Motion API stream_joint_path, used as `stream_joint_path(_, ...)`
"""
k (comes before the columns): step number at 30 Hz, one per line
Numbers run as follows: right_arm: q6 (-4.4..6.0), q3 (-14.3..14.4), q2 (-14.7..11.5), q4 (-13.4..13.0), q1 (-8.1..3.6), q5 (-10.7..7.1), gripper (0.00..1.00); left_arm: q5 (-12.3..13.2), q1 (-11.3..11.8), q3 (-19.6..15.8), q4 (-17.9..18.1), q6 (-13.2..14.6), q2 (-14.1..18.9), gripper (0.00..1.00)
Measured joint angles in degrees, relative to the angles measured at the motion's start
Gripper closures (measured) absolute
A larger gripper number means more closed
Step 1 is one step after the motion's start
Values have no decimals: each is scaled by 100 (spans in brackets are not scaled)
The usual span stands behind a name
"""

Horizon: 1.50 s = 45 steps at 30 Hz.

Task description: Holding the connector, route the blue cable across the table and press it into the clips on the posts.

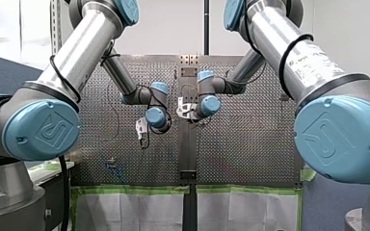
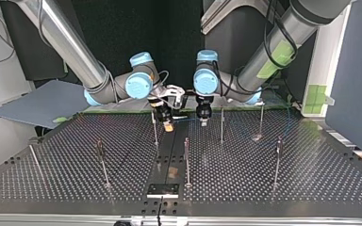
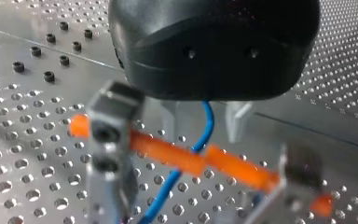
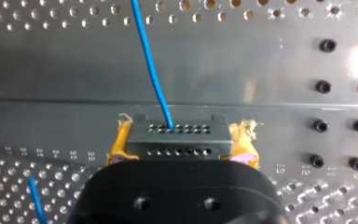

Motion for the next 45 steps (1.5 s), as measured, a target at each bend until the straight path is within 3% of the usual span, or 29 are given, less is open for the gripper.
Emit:
stream_joint_path(1,0,0,1,0,0,1,100,-44,-8,1,-1,-1,0,27)
stream_joint_path(2,1,1,1,0,-1,1,100,-84,-13,1,-1,-2,1,36)
stream_joint_path(3,0,1,1,0,0,1,100,-126,-21,2,0,-2,1,36)
stream_joint_path(4,1,-1,1,0,0,1,100,-175,-32,1,1,-2,1,45)
stream_joint_path(5,0,-2,1,0,0,1,100,-206,-39,0,3,-2,1,61)
stream_joint_path(6,0,-1,1,0,1,1,100,-237,-49,-1,7,-2,0,61)
stream_joint_path(8,0,-1,1,0,0,1,100,-299,-69,-2,29,-2,0,83)
stream_joint_path(9,1,0,1,0,1,1,100,-309,-78,-2,45,-3,2,83)
stream_joint_path(11,0,0,1,0,1,1,100,-311,-93,-3,79,-3,5,100)
stream_joint_path(28,-22,-59,-57,105,-7,-1,100,-261,-142,-86,137,-43,119,100)
stream_joint_path(45,-1,-49,-829,902,73,-1,100,-255,-174,-609,-42,-29,928,100)
